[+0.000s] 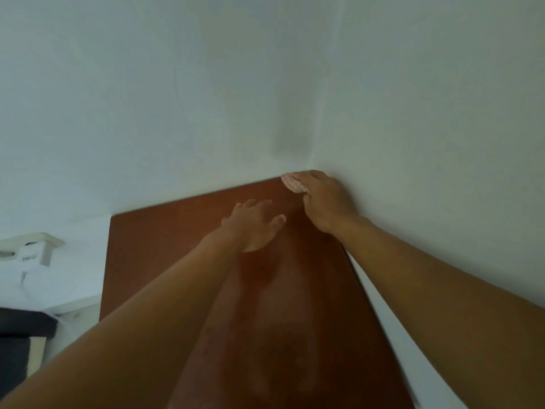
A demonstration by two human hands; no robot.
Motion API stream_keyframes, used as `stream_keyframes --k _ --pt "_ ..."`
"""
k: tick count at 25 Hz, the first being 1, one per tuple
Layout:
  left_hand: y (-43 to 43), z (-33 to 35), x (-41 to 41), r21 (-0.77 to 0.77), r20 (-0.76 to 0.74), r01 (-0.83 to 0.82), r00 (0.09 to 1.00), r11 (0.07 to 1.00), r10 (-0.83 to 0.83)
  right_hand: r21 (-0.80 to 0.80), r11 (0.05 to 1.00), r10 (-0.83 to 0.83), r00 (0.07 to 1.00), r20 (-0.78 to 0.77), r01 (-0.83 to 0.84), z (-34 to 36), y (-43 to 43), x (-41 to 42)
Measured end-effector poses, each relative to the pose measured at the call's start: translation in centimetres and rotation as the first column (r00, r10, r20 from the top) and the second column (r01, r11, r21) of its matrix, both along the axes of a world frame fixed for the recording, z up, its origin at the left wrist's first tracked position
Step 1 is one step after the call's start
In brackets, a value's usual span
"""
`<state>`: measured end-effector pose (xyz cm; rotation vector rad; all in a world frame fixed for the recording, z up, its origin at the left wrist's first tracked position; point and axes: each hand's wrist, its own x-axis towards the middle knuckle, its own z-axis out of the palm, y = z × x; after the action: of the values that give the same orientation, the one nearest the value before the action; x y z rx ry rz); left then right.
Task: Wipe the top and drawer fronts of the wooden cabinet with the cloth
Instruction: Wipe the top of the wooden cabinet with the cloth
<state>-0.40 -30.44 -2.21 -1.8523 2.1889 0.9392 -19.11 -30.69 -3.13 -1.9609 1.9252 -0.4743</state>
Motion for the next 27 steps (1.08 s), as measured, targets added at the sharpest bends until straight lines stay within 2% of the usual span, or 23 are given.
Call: stream_keyframes --k 4,8,15,23,27 --pt "-4.9 -3.1 -0.1 -0.012 0.110 0.042 0.993 0.999 -0.040 0.091 0.991 0.106 0.992 -0.069 -0.099 -4.6 -7.3 -0.1" --pt "-5.3 -5.7 -0.6 -0.008 0.181 0.104 0.978 0.995 -0.101 0.089 0.988 0.143 0.958 -0.248 -0.124 -9.5 -6.7 0.6" --pt "-5.4 -5.9 -0.7 0.025 0.195 0.075 0.978 0.997 -0.078 0.092 0.986 0.161 0.952 -0.260 -0.141 -10.5 -5.5 0.3" --pt "-4.7 -5.2 -1.2 0.016 0.238 0.056 0.969 0.998 -0.058 0.074 0.996 0.070 0.959 -0.275 -0.051 -10.5 1.4 0.7" --pt "-1.0 -5.2 -2.0 -0.058 0.175 0.043 0.984 0.997 -0.032 0.043 0.999 0.005 0.970 -0.244 0.005 -10.3 8.4 0.5"
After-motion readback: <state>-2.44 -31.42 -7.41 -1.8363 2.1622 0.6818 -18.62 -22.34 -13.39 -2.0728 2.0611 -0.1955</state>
